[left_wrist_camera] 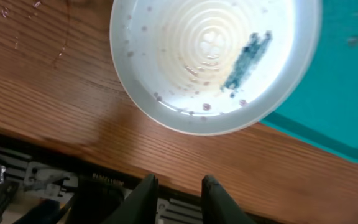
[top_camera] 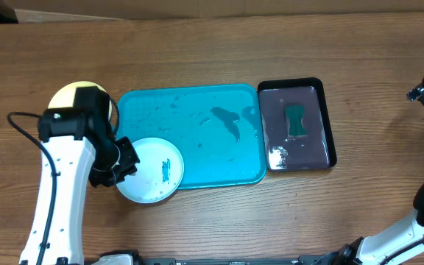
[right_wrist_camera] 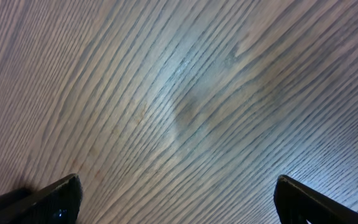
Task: Clean dirty plates on tray and stack at the side
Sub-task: 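Release the yellow plate and move the left gripper to the white-blue plate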
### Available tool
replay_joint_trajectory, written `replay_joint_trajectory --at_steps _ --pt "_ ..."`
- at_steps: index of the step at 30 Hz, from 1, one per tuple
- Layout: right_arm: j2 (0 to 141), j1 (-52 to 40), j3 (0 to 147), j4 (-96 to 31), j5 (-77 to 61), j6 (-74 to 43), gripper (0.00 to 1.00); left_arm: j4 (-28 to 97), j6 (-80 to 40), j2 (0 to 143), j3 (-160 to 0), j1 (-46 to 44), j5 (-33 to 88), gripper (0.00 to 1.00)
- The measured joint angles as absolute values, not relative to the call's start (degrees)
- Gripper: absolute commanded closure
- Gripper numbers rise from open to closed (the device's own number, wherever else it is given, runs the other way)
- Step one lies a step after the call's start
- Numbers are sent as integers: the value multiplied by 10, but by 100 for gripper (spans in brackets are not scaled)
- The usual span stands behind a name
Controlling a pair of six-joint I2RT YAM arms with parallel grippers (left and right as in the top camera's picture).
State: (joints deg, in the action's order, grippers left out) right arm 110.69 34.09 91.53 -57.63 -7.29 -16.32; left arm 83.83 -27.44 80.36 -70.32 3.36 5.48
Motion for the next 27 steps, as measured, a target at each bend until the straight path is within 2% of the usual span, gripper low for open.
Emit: replay_joint_trajectory --at_steps 8,17,27 --pt "1107 341 915 -576 -73 -163 0 747 -345 806 -596 39 -5 76" --pt "1107 341 915 -576 -73 -163 0 718 -421 818 -572 56 -99 75" --pt "1107 341 915 -576 -73 -163 0 674 -440 820 -543 64 -123 74"
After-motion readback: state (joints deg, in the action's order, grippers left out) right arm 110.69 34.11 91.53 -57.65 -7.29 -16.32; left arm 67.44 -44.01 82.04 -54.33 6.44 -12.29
